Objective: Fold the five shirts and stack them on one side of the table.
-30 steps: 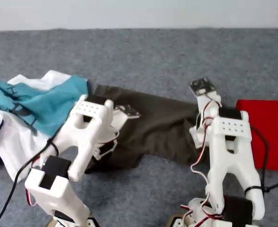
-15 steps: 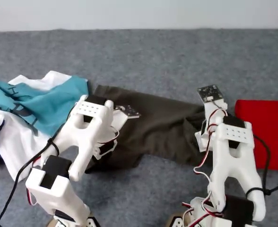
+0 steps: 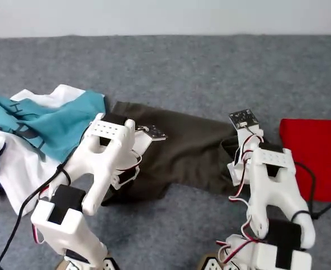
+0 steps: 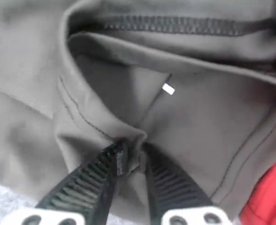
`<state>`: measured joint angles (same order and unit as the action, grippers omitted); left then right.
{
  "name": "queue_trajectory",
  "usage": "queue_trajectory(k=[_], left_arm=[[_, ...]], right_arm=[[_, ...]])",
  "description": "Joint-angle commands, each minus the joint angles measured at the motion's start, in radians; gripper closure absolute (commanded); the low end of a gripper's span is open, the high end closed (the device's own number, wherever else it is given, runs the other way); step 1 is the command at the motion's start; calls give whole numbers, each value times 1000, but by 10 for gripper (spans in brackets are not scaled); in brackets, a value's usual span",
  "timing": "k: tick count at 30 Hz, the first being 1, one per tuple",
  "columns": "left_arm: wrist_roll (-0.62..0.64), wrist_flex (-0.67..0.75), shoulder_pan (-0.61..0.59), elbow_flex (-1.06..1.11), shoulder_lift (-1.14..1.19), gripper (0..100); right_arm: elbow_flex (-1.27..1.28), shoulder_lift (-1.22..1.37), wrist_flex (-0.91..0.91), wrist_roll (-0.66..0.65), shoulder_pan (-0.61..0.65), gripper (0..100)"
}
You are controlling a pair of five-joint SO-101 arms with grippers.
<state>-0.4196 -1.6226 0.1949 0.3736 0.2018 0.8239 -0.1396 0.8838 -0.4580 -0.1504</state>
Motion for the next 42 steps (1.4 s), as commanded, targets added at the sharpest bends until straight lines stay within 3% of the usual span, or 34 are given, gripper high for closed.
queue_trajectory(k=[1,7,24,42], left_arm=[[-8,6,9,1,-48,957],[-8,6,9,1,-48,957],[-8,5,11,1,-48,957],[-8,5,11,1,-48,957]], right_arm=[[-34,48,-7,-35,13,984],[-107,10,76,-38,-21,985],[-155,-217,318,-110,-315,985],[-29,-219,291,-110,-424,976]])
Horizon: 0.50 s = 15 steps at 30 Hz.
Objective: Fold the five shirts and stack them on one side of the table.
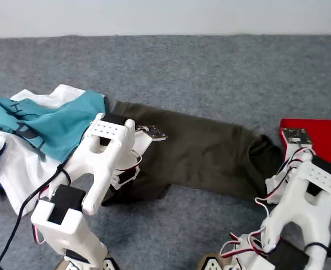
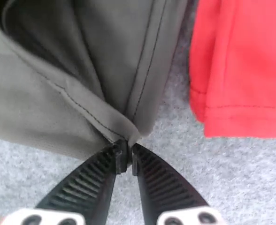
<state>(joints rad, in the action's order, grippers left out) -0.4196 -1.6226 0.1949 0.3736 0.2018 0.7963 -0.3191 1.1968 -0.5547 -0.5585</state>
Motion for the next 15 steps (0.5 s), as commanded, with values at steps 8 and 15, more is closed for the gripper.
queue_trajectory(k=[8,15], left_arm=[[-8,5,11,1,-48,957],[-8,5,11,1,-48,957]], right_arm=[[-44,-62,13,-48,-102,887],[-239,-248,131,6,-5,883]])
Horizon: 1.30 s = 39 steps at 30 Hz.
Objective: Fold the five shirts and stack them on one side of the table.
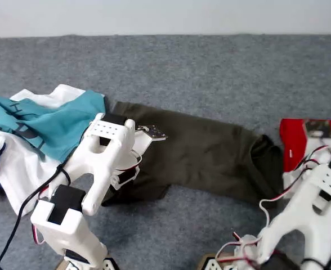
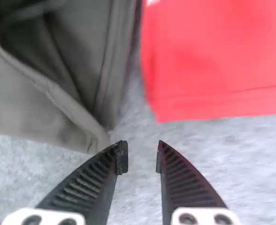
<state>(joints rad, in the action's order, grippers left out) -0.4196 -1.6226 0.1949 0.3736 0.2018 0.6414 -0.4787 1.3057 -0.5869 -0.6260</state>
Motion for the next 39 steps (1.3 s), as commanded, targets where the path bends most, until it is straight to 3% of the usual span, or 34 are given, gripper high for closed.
queue_trajectory(k=[1,8,16,22,28,32,39], left_arm=[[-8,5,11,1,-48,957],[-8,5,11,1,-48,957],[-8,5,11,1,-48,957],[-8,5,11,1,-48,957],[-9,5,11,1,-48,957],[-9,5,11,1,-48,957],[-9,5,11,1,-48,957]], right_arm=[[-89,-108,10,60,110,883],[-12,-74,-232,133,450,887],[58,74,-410,129,575,887],[57,251,-443,92,521,887],[34,410,-682,-37,289,887],[-48,486,-748,-52,176,887],[-192,507,-743,-48,156,887]])
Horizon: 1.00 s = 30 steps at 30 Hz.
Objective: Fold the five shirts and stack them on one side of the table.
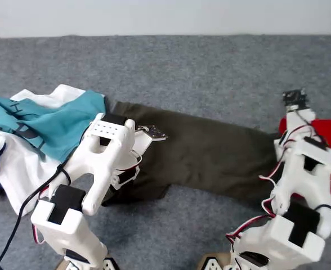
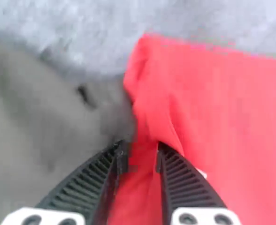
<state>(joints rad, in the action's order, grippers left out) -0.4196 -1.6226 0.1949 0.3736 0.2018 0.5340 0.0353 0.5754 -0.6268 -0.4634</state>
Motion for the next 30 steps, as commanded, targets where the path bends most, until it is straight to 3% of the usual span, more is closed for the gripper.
queue_trajectory(k=[1,5,12,23,26,30], left_arm=[[-9,5,11,1,-48,957],[-9,6,11,1,-48,957],[-9,6,11,1,-48,957],[-8,8,11,1,-48,957],[2,43,2,1,-48,953],[63,77,2,-8,-48,952]], right_arm=[[-107,-7,-7,11,5,887],[-178,-5,64,101,81,886],[-107,4,131,109,213,887],[18,48,-127,101,226,887],[6,25,-25,103,226,887],[-46,-134,260,109,232,887]])
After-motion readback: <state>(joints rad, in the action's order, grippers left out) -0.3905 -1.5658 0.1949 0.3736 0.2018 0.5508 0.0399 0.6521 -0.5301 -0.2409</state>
